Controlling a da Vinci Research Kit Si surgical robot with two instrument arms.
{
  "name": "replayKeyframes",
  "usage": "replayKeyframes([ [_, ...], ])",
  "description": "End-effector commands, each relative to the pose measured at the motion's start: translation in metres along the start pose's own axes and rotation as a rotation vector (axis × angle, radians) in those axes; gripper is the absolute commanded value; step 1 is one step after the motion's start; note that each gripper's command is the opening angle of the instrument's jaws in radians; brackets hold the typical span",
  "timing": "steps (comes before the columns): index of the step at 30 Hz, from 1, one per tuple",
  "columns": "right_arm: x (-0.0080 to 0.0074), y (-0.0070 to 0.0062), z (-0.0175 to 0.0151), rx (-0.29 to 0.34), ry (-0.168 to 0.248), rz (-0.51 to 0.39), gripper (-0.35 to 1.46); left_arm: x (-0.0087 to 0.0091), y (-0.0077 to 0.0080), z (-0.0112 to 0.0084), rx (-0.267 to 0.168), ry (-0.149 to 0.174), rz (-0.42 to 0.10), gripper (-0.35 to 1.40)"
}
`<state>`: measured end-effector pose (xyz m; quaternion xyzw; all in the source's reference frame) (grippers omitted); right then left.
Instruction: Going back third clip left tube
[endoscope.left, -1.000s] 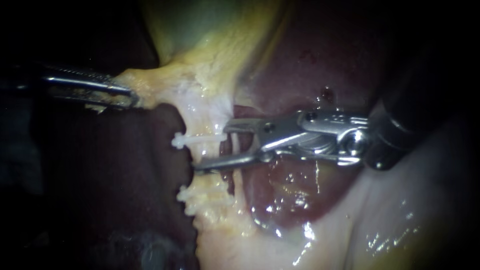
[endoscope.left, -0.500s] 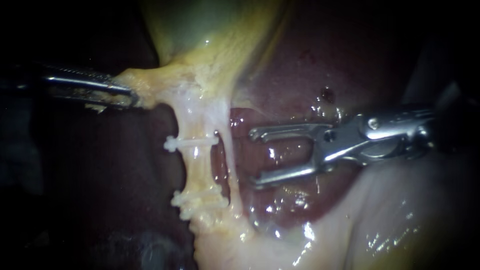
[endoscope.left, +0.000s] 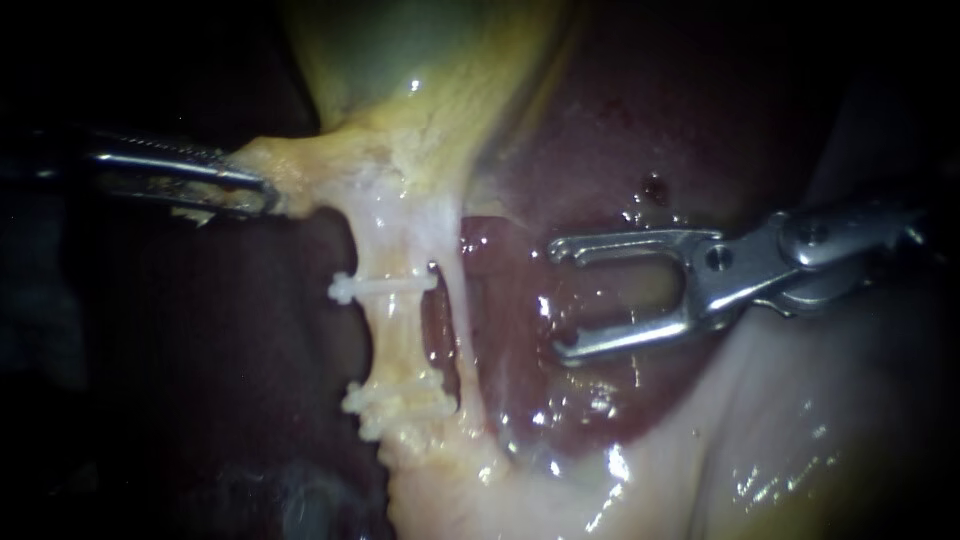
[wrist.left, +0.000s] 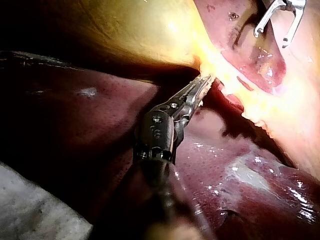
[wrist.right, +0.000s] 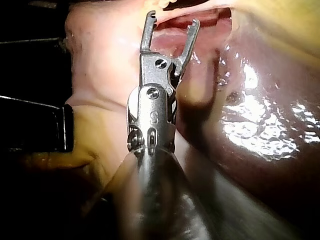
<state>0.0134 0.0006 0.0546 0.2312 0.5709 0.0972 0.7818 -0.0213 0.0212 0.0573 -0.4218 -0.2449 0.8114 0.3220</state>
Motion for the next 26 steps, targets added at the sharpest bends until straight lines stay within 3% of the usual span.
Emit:
replayKeyframes([
  [1,0.0,0.0,0.0,0.0,0.0,0.0,0.5,-0.0001,-0.0001,0.0004,0.002,0.0,0.002,-0.35],
  [8,-0.0001,0.0,0.0,0.0,0.0,0.0,0.5,0.0002,-0.0016,0.0031,0.004,0.001,0.003,-0.35],
  [16,-0.0001,-0.0001,0.0,0.001,0.0,-0.006,0.5,-0.0001,-0.002,0.0059,-0.007,-0.002,0.005,-0.35],
  [26,0.0,-0.0002,0.0,0.001,0.0,-0.006,0.5,-0.0003,-0.0018,0.0064,-0.011,0.0,0.006,-0.35],
])
